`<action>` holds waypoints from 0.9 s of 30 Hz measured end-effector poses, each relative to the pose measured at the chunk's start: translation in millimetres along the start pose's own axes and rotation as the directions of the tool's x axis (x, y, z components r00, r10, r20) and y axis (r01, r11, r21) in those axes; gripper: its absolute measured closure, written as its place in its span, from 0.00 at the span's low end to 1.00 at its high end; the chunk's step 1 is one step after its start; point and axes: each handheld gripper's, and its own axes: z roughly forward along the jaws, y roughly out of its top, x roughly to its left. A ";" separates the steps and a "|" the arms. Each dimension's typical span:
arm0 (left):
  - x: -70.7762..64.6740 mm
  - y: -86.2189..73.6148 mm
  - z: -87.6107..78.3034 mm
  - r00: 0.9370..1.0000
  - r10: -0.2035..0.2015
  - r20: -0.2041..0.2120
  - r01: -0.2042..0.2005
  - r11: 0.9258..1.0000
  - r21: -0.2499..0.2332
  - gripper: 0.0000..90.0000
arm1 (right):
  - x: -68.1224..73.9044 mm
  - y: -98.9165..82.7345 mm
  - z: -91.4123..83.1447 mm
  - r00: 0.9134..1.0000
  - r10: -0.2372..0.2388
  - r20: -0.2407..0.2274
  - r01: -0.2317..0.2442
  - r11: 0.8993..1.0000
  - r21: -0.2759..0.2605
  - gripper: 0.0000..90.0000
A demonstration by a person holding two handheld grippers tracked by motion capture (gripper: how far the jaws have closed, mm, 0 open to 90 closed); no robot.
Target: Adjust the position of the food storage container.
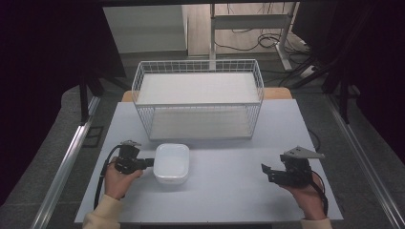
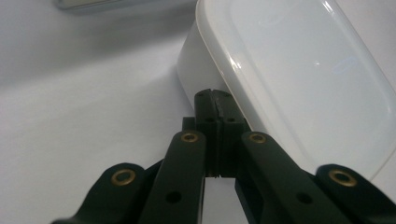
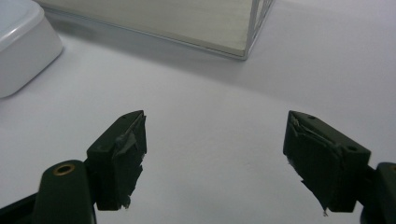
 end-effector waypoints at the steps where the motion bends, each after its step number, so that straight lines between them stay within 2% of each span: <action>1: -4.7 2.4 3.5 1.000 0.005 0.006 -0.005 1.000 0.001 1.00 | -0.1 0.2 -0.3 1.000 0.000 0.001 0.000 1.000 -0.001 0.24; 15: -41.1 16.2 29.6 0.996 0.068 0.057 -0.071 0.997 0.039 1.00 | 2.2 0.7 0.3 1.000 -0.005 -0.006 0.005 1.000 -0.001 0.24; 19: -49.1 17.9 34.9 0.995 0.077 0.067 -0.080 0.996 0.046 1.00 | 2.9 0.9 0.2 1.000 -0.007 -0.007 0.007 1.000 -0.001 0.24; 23: -58.6 20.5 39.7 0.991 0.101 0.086 -0.106 0.993 0.058 1.00 | 3.3 1.0 0.4 1.000 -0.007 -0.007 0.007 1.000 -0.001 0.24; 27: -62.6 19.5 40.7 0.989 0.113 0.091 -0.118 0.991 0.059 1.00 | 3.4 0.9 0.6 1.000 -0.008 -0.007 0.008 1.000 0.000 0.24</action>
